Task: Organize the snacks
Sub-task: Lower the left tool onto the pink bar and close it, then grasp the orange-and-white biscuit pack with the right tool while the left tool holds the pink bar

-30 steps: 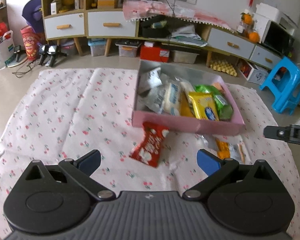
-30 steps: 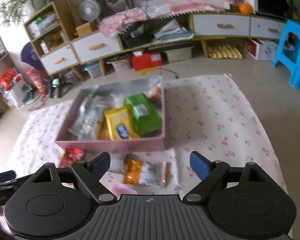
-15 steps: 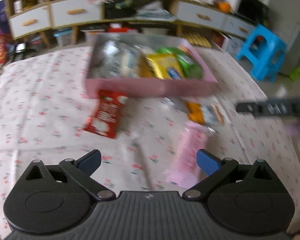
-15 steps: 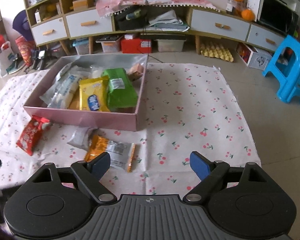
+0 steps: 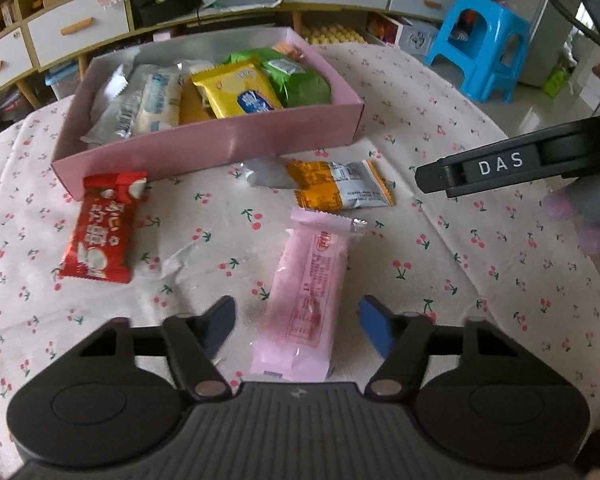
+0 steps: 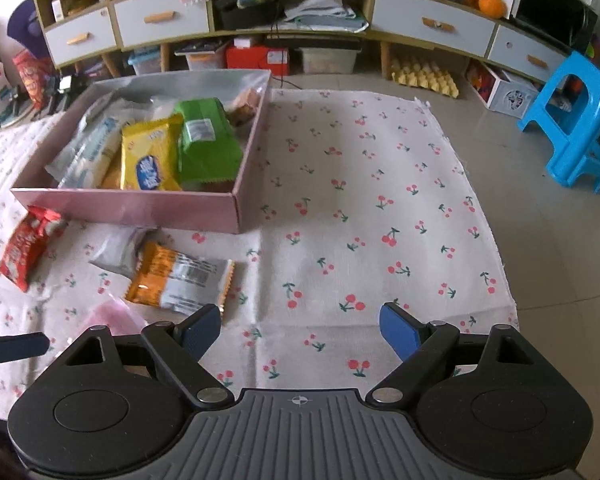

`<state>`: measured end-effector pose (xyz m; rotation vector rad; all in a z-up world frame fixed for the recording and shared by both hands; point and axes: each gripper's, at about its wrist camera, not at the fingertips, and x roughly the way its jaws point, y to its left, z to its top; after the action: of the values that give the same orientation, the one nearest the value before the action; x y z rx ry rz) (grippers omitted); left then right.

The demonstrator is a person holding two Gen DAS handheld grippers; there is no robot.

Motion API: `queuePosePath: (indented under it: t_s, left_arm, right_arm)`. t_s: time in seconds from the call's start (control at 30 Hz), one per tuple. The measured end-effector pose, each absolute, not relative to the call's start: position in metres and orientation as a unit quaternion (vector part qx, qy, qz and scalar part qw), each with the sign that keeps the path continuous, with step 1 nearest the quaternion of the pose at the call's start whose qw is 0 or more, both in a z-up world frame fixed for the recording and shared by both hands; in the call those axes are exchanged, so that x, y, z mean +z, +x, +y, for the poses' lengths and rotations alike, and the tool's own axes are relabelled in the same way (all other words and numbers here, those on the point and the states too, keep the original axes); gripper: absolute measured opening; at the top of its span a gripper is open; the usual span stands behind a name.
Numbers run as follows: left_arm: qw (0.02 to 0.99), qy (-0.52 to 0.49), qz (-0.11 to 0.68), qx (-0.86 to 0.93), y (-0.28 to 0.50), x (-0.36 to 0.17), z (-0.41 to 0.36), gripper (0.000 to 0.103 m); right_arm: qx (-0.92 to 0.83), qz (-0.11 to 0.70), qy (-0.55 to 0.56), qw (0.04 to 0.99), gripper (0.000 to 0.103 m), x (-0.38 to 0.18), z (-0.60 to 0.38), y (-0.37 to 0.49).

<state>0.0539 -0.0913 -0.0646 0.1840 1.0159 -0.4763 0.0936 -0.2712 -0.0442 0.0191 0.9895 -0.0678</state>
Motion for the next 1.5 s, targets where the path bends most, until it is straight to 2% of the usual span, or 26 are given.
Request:
queuePosePath:
  t_s: [0.07,0.13,0.2,0.27,0.5,0.77,0.93,1.1,1.2,1.33,1.5]
  left_arm:
    - [0.840,0.082,0.488,-0.222,0.057,-0.067,-0.092,0.049]
    - [0.841,0.083,0.488,-0.217,0.058,-0.068,-0.092,0.045]
    - [0.844,0.086,0.482,-0.220,0.057,-0.066,-0.092,0.035]
    - [0.846,0.084,0.483,-0.209,0.057,-0.066,-0.092,0.033]
    - [0.844,0.043,0.505,-0.176,0.059,-0.060,-0.077,0.032]
    - [0.838,0.018,0.516,-0.173,0.063,-0.057,-0.067,0.032]
    - [0.838,0.004,0.519,-0.167,0.065,-0.054,-0.059,0.032]
    - [0.839,-0.003,0.518,-0.166,0.066,-0.051,-0.054,0.031]
    - [0.839,-0.008,0.519,-0.165,0.067,-0.050,-0.052,0.032]
    - [0.840,-0.019,0.518,-0.161,0.068,-0.048,-0.048,0.032]
    - [0.845,-0.028,0.511,-0.158,0.068,-0.041,-0.043,0.032]
  right_arm:
    - [-0.031,0.478,0.012,0.878,0.089,-0.047,-0.275,0.096]
    - [-0.021,0.479,0.015,0.878,0.089,-0.049,-0.277,0.097]
    - [-0.004,0.478,0.015,0.878,0.089,-0.051,-0.277,0.099]
    - [0.031,0.473,0.011,0.881,0.089,-0.054,-0.275,0.100]
    - [0.159,0.433,-0.055,0.886,0.089,-0.061,-0.256,0.109]
    - [0.261,0.429,-0.103,0.858,0.088,-0.067,-0.232,0.132]
    - [0.285,0.428,-0.173,0.840,0.088,-0.076,-0.211,0.134]
    - [0.288,0.428,-0.178,0.838,0.085,-0.078,-0.204,0.141]
    - [0.289,0.434,-0.159,0.838,0.079,-0.079,-0.207,0.142]
    - [0.293,0.439,-0.148,0.837,0.060,-0.077,-0.206,0.138]
    - [0.274,0.451,-0.152,0.836,0.051,-0.072,-0.197,0.131]
